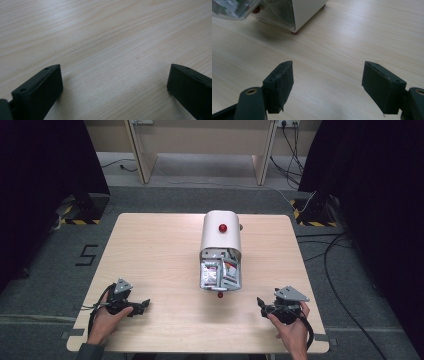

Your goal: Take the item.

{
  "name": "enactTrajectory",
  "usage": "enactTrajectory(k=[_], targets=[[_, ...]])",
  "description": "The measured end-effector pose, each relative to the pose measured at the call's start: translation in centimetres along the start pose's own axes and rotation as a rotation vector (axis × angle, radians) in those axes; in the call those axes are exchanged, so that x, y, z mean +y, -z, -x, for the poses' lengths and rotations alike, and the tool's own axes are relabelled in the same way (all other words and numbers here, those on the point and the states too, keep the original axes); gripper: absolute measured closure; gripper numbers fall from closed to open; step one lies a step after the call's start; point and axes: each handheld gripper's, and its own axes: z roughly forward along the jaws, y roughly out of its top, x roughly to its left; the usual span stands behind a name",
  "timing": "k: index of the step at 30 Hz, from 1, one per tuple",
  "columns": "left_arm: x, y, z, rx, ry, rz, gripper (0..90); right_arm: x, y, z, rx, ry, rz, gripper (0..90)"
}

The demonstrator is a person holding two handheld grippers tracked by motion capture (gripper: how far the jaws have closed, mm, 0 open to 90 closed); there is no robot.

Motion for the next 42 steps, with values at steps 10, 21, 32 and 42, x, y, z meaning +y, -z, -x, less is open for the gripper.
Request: enactTrajectory(k=[10, 21, 32, 42], targets=[[0.0, 0.0, 0.0, 0.0, 0.0, 0.0, 0.0, 1.4, 1.7, -1.1, 0.026, 0.032, 0.036, 27.8], [0.0, 0.0, 0.0, 0.0, 0.0, 0.0, 0.0, 2.3, 2.7, -1.8, 0.05, 0.055, 0.057, 29.0], [0.0, 0.0, 0.0, -0.001, -0.002, 0.0, 0.0, 3.3, 3.8, -2.5, 0.075, 0.074, 0.091, 29.3], [0.0, 0.0, 0.0, -0.001, 0.0, 0.002, 0.0, 4.2, 4.8, -3.4, 0.089, 0.1, 0.113, 29.6]])
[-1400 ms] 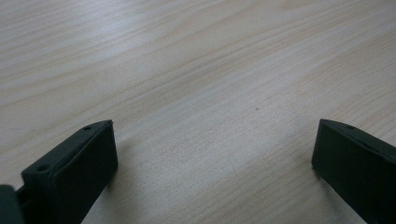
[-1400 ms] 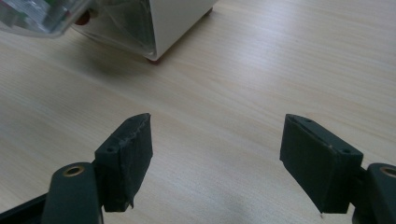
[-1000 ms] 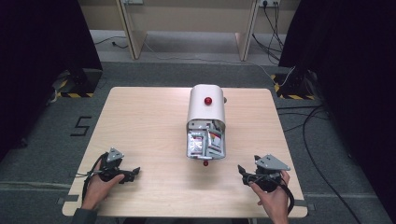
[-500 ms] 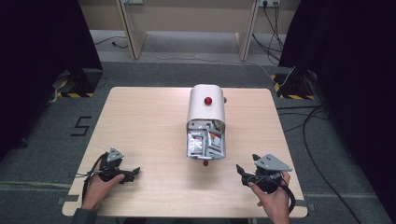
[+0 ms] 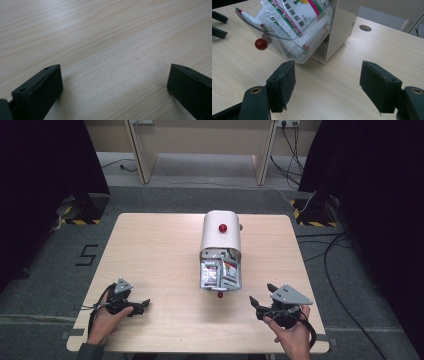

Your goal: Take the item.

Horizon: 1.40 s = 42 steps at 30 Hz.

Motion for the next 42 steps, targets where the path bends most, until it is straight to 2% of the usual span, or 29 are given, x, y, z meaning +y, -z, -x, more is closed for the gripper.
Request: enactTrajectory(k=[30, 42], targets=[[0.0, 0.0, 0.0, 0.0, 0.0, 0.0, 0.0, 2.6, 0.0, -2.0, 0.047, 0.06, 0.054, 32.7], [0.0, 0.0, 0.0, 0.0, 0.0, 0.0, 0.0, 3.3, -0.2, -2.4, 0.058, 0.062, 0.069, 33.1]])
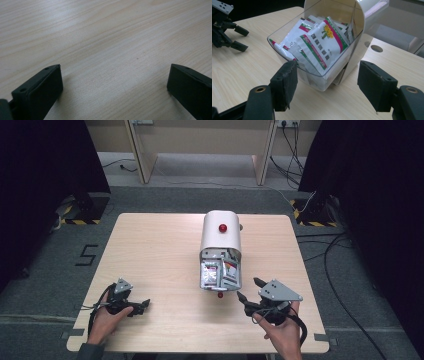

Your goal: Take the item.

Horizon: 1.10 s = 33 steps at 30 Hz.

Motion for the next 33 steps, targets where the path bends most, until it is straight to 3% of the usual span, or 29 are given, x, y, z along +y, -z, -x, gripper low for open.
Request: enactTrajectory(k=[33], targets=[[0.0, 0.0, 0.0, 0.0, 0.0, 0.0, 0.0, 2.0, -2.7, -1.7, 0.039, 0.046, 0.008, 33.2]])
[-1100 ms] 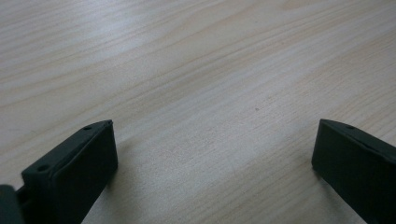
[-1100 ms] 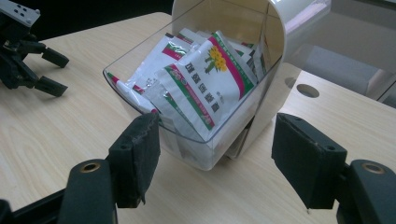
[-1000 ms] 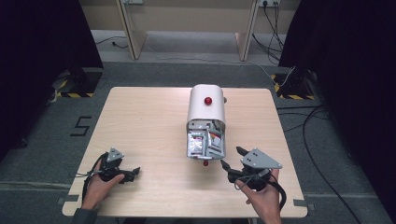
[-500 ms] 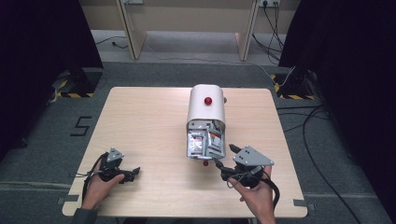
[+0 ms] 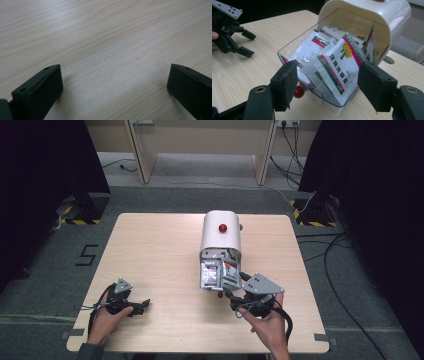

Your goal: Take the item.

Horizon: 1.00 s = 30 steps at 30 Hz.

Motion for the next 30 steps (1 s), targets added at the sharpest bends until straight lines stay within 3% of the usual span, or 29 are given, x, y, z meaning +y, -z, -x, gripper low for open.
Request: enactTrajectory(k=[20, 30], targets=[[0.0, 0.0, 0.0, 0.0, 0.0, 0.0, 0.0, 0.8, -2.4, -0.2, -0.027, 0.039, -0.024, 35.9], [0.0, 0.0, 0.0, 0.0, 0.0, 0.0, 0.0, 0.7, -2.3, 0.3, -0.082, 0.046, -0.034, 37.6]])
